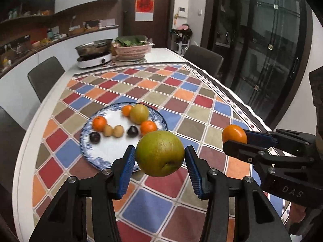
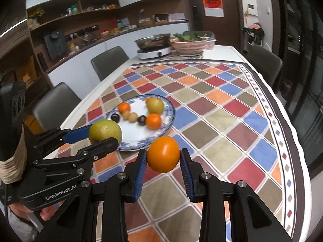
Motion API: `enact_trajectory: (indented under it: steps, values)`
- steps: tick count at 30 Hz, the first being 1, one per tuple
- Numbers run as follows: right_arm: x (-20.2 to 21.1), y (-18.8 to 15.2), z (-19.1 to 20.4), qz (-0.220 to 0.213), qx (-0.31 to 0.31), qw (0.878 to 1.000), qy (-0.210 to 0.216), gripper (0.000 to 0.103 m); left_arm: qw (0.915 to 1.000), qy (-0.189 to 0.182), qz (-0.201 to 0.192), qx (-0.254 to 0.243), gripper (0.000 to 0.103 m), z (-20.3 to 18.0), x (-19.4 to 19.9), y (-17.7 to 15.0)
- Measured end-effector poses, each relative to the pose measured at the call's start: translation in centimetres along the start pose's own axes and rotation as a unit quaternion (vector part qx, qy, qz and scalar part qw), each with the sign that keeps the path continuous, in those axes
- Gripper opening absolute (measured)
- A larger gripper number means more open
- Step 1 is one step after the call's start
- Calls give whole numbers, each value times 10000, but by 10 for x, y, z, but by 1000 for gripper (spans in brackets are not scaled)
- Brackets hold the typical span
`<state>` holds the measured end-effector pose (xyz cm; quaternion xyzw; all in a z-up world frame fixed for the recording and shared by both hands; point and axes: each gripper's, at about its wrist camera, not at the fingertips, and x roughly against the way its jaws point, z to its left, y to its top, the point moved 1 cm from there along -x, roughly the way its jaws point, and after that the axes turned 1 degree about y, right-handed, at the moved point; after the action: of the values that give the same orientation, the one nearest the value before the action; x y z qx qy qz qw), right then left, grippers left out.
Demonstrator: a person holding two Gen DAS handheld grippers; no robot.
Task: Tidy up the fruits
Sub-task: 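Carry the green pear and orange with both tools over the plate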
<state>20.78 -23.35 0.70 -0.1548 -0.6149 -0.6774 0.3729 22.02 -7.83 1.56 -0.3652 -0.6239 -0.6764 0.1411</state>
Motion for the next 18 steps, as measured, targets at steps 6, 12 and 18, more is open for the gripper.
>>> enact_trajectory:
  steps: [6, 12, 18]
  values:
    - [-5, 10, 26, -9, 259, 9995, 176, 34, 9997, 162, -148, 94, 50, 22, 15, 0]
    - [-14, 23, 47, -50, 465, 9987, 222, 34, 9992, 312, -231, 125, 50, 43, 23, 3]
    - [-25, 31, 63, -12, 637, 9976, 269, 34, 9989, 395, -254, 70, 50, 58, 20, 6]
